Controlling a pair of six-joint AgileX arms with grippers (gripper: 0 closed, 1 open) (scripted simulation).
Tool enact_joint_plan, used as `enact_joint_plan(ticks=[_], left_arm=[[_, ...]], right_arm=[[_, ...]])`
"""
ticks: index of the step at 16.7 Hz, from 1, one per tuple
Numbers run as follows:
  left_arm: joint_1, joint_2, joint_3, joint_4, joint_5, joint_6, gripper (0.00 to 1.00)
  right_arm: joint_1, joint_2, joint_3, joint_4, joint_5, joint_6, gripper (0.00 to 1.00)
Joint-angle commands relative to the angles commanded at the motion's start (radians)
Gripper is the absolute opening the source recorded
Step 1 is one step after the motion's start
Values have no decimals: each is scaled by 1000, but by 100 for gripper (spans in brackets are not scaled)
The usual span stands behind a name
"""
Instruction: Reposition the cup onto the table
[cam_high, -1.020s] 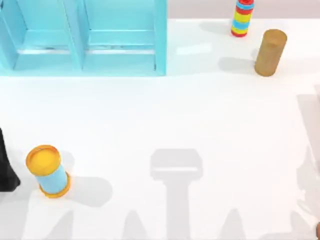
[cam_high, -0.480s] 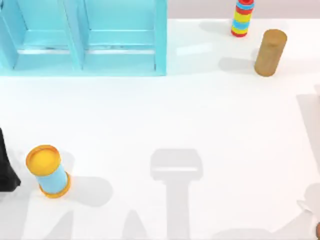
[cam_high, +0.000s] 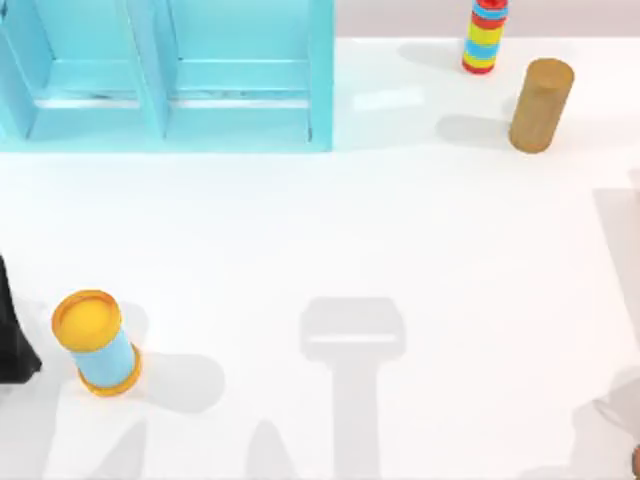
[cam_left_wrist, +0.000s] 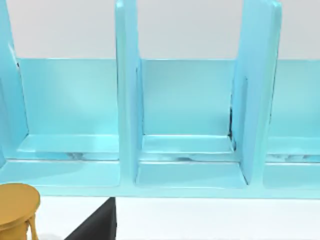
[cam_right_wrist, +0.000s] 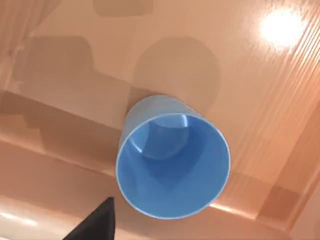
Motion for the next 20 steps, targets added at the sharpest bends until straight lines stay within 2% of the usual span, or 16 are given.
enact_joint_plan(ticks=[4,10,20], left_arm=[[0,0,0,0,0,0,100],[0,0,0,0,0,0,100],[0,0,0,0,0,0,100]], right_arm=[[-65,143,118,-118,0,-106,100],[-65,152,123,-123,0,-114,100],[-53,273,-118,240,-3,-98,100]])
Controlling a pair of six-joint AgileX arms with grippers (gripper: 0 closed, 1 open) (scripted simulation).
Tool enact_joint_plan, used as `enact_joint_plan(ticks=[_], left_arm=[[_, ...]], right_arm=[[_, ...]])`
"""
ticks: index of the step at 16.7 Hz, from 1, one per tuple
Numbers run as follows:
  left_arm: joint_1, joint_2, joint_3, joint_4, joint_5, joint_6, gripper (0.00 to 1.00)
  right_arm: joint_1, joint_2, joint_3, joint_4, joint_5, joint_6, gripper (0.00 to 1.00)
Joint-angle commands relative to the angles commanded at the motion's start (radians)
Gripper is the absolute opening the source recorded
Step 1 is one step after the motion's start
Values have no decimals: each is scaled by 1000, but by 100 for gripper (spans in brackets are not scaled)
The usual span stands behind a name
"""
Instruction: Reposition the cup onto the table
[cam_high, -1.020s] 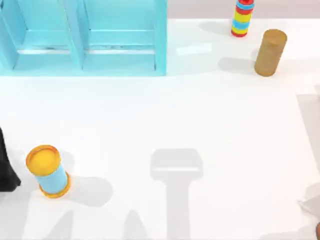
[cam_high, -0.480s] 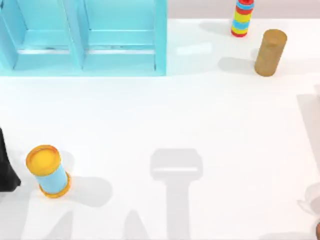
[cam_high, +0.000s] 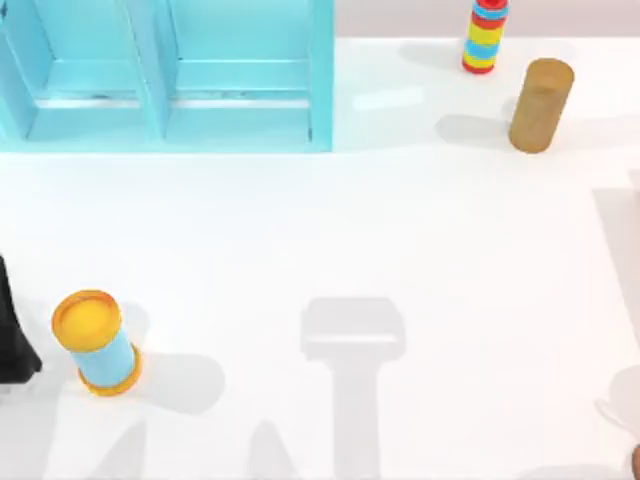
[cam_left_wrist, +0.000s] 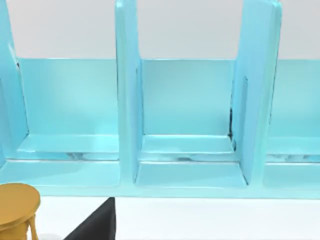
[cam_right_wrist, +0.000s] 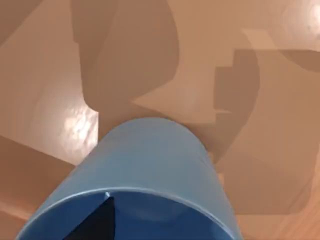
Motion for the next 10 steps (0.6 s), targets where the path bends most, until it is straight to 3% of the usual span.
enact_joint_plan(ticks=[7,10], left_arm=[[0,0,0,0,0,0,100],[0,0,0,0,0,0,100]], right_arm=[[-12,-13,-56,41,3,-11,100],[-12,-13,-56,41,3,-11,77]])
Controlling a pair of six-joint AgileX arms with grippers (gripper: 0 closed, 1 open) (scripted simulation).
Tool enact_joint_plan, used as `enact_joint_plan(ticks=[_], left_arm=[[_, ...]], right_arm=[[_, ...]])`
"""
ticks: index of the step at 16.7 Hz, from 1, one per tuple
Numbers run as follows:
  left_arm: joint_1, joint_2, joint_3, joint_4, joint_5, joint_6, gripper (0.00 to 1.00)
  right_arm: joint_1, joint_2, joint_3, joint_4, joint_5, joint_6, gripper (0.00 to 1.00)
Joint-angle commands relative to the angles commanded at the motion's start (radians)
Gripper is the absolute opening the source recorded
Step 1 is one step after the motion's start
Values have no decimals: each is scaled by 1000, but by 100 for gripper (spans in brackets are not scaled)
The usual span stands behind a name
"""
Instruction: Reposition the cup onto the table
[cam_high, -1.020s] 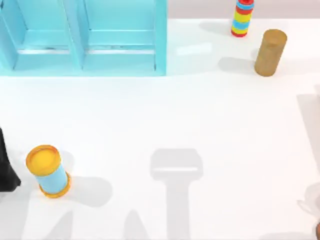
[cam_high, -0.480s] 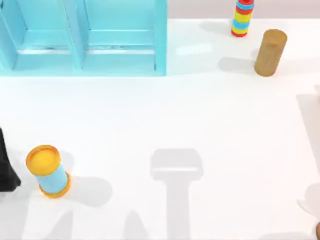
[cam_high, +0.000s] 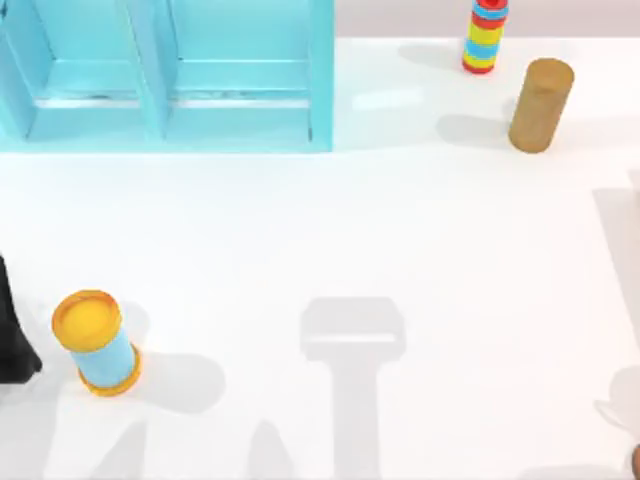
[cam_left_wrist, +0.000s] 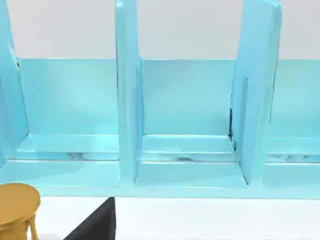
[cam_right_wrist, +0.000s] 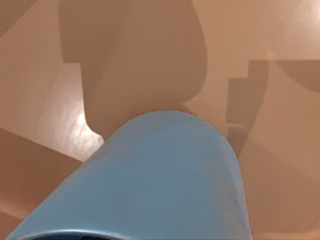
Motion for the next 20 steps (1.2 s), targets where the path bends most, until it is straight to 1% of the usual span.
enact_joint_plan(ticks=[10,11,20], left_arm=[[0,0,0,0,0,0,100],[0,0,0,0,0,0,100],[0,0,0,0,0,0,100]], right_arm=[[0,0,0,0,0,0,2],[0,0,0,0,0,0,0],[2,-2,2,1,-2,0,0]])
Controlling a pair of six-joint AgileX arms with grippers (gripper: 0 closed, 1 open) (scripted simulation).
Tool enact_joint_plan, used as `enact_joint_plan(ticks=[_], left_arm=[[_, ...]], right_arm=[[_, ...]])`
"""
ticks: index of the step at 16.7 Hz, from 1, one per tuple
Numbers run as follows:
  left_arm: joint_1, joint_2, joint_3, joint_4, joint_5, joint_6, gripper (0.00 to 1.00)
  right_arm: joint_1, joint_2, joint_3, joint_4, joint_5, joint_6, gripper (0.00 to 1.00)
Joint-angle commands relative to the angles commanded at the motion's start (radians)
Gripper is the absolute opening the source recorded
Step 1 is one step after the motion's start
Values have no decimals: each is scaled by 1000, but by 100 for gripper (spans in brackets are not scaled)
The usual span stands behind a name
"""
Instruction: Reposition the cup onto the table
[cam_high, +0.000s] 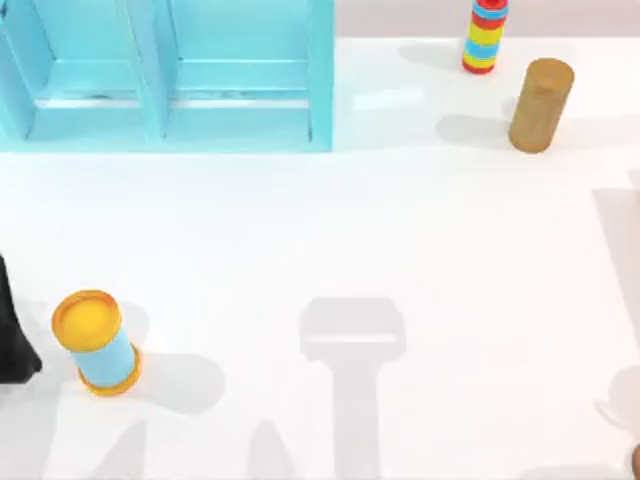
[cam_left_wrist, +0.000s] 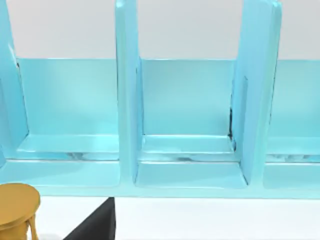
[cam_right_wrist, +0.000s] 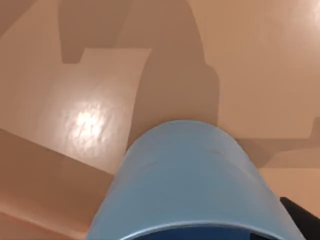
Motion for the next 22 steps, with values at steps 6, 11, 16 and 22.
enact_joint_plan(ticks=[6,11,16,22], left_arm=[[0,0,0,0,0,0,100],[0,0,0,0,0,0,100],[0,0,0,0,0,0,100],[0,0,0,0,0,0,100]], right_arm=[[129,-137,110,-70,-60,-2,0],[251,-226,135,-271,-36,176,0],[341,-280,144,-418,-4,327,0],[346,-280,140,-425,0,349,0]])
